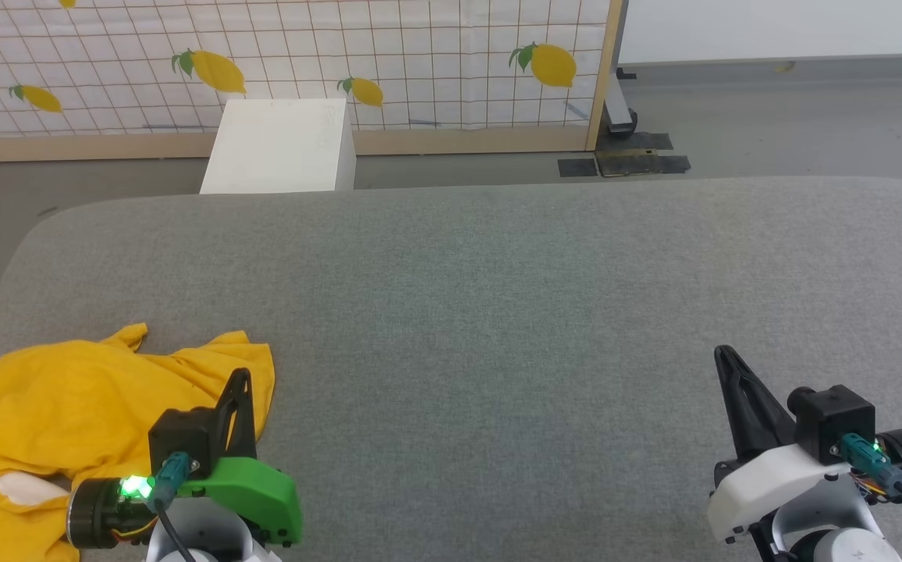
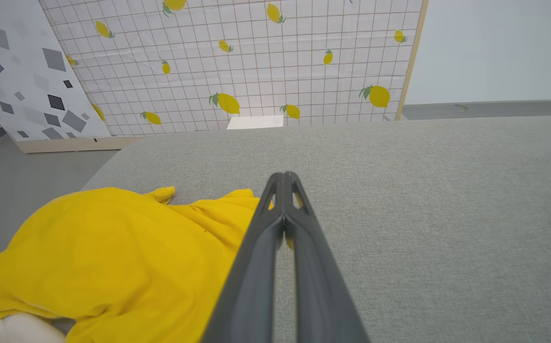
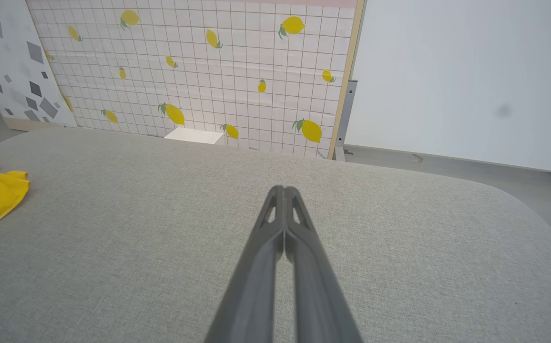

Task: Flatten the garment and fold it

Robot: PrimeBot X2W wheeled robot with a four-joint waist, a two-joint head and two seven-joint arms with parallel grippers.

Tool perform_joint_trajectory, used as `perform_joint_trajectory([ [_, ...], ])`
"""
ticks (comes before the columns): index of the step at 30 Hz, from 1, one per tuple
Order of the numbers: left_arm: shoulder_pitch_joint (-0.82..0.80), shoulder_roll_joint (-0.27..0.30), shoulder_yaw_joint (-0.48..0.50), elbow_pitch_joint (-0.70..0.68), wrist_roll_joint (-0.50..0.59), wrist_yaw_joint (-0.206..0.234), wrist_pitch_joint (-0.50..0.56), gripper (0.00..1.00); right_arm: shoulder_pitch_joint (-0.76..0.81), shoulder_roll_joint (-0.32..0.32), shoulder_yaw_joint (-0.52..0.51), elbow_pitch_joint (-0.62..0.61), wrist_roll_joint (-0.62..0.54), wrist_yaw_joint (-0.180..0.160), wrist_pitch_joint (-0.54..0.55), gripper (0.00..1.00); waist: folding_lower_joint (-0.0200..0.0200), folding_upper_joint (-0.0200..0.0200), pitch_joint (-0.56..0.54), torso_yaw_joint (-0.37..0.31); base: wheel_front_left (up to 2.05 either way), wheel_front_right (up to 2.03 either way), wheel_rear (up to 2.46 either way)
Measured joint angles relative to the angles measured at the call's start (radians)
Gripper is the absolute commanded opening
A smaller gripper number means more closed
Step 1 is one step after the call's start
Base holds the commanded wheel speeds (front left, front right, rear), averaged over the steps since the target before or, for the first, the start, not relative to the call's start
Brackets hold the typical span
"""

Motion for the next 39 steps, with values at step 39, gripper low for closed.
perform_joint_trajectory([
  [39, 0.0, 0.0, 0.0, 0.0, 0.0, 0.0, 0.0, 0.0, 0.0, 0.0, 0.0, 0.0, 0.0, 0.0, 0.0, 0.0, 0.0, 0.0, 0.0, 0.0, 0.0, 0.0, 0.0],
])
